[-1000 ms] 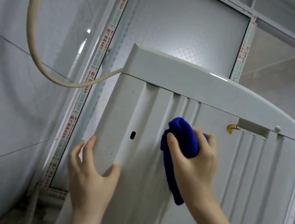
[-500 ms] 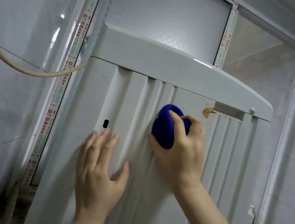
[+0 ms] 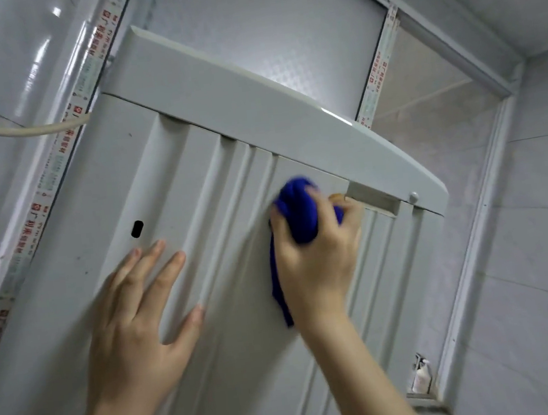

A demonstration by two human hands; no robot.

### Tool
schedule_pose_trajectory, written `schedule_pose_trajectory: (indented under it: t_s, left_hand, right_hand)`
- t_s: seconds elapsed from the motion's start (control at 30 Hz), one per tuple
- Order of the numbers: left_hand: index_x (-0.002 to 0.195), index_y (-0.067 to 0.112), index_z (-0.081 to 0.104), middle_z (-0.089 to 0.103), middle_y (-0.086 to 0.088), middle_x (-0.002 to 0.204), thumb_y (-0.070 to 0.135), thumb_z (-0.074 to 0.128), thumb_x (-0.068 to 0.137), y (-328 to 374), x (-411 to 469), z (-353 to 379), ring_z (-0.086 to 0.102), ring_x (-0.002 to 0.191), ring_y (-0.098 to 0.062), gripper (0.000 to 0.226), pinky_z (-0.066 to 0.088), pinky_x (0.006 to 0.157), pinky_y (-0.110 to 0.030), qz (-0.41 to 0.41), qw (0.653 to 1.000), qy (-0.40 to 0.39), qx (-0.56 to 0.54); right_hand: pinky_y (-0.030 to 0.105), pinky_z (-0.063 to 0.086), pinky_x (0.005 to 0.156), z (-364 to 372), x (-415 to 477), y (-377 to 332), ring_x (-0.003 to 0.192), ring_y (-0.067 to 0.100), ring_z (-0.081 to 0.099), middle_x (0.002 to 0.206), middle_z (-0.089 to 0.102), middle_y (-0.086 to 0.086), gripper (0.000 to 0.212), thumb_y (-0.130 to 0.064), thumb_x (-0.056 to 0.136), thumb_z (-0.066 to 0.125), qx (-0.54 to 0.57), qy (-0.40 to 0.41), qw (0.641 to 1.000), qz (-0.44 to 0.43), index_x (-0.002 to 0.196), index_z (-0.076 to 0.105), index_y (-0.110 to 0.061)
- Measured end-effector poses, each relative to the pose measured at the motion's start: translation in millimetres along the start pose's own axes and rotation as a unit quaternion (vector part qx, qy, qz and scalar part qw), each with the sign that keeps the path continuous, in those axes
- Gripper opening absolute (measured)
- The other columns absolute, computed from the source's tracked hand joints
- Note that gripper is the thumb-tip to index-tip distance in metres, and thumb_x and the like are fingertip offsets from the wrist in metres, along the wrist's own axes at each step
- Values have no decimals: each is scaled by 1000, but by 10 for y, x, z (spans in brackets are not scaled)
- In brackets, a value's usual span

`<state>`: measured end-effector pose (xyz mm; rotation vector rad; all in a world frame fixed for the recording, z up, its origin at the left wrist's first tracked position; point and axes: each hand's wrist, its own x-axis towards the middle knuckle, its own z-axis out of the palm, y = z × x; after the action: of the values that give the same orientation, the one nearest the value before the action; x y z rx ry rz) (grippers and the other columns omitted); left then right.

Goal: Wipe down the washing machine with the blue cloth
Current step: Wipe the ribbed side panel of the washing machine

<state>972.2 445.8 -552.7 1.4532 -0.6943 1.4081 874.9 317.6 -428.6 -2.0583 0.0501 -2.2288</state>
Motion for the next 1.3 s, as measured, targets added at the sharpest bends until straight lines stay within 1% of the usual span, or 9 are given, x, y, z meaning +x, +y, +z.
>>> schedule_pose_trajectory:
  t_s: [0.17, 0.23, 0.4, 0.67, 0.83, 0.97, 1.07, 1.2, 1.3]
  left_hand:
    - [135, 8, 61, 49, -12, 148, 35, 55, 88, 71, -17, 26, 41, 140, -35, 55, 39, 111, -54, -23, 1000, 14, -6]
    - [135, 8, 61, 48, -13, 148, 35, 55, 88, 82, -21, 31, 42, 140, -36, 55, 39, 111, -55, -20, 1000, 14, -5]
    - [135, 8, 60, 48, -13, 148, 36, 55, 89, 90, -29, 29, 42, 139, -37, 55, 38, 112, -54, -23, 1000, 13, -3]
    - [132, 5, 62, 47, -14, 147, 33, 51, 86, 189, -15, 65, 40, 139, -38, 55, 38, 111, -55, -59, 998, 25, -8]
    - [129, 2, 62, 47, -18, 145, 31, 50, 84, 254, 15, 58, 40, 138, -39, 55, 38, 111, -54, -66, 997, 30, 7]
    - [131, 2, 61, 47, -18, 145, 29, 52, 84, 272, 27, 55, 40, 138, -39, 54, 38, 111, -54, -50, 998, 32, 29]
    - [134, 5, 59, 49, -17, 146, 31, 53, 86, 309, 33, 66, 41, 138, -38, 56, 35, 113, -53, -2, 999, 15, 41]
    - [140, 12, 56, 50, -12, 148, 37, 51, 85, 404, -21, 142, 41, 140, -37, 60, 32, 116, -53, 21, 998, -34, 38]
    - [142, 15, 55, 48, -8, 150, 37, 51, 84, 482, -71, 206, 39, 142, -35, 62, 27, 118, -49, 43, 996, -59, 41]
  right_hand:
    - [0, 32, 85, -414, -705, 314, 89, 23, 60, 105, 45, -2, 43, -45, 78, 71, 6, -73, 997, -29, 117, 66, -26]
    - [0, 31, 85, -368, -317, 329, 89, 19, 56, 104, 45, -2, 42, -43, 78, 72, -3, -56, 998, -28, 115, 68, -23]
    - [28, 44, 87, -185, 823, 268, 103, 26, 57, 112, 45, 0, 39, -44, 82, 73, -14, 10, 998, 66, 115, 66, -23]
    - [19, 41, 72, -638, -603, 554, 88, 23, 60, 104, 39, -11, 44, -51, 77, 69, -17, -79, 997, 11, 116, 62, -33]
    - [13, 33, 82, -448, 282, 452, 96, 15, 52, 107, 43, -4, 38, -35, 81, 79, 9, -40, 998, 55, 115, 66, -25]
    - [9, 26, 75, -292, 731, 358, 94, 12, 39, 109, 43, 0, 38, -36, 83, 76, -9, 6, 999, 52, 115, 66, -18]
    - [11, 35, 83, -397, 75, 505, 98, 21, 50, 108, 46, 2, 41, -33, 81, 78, 12, -12, 1000, 8, 116, 66, -19]
    - [9, 41, 83, -784, -1273, 763, 89, 26, 61, 106, 46, 0, 51, -31, 73, 81, 6, -125, 992, -21, 119, 59, -30]
    - [11, 41, 81, -770, -1148, 791, 89, 24, 60, 103, 46, -1, 44, -35, 76, 79, 12, -131, 991, -13, 115, 61, -28]
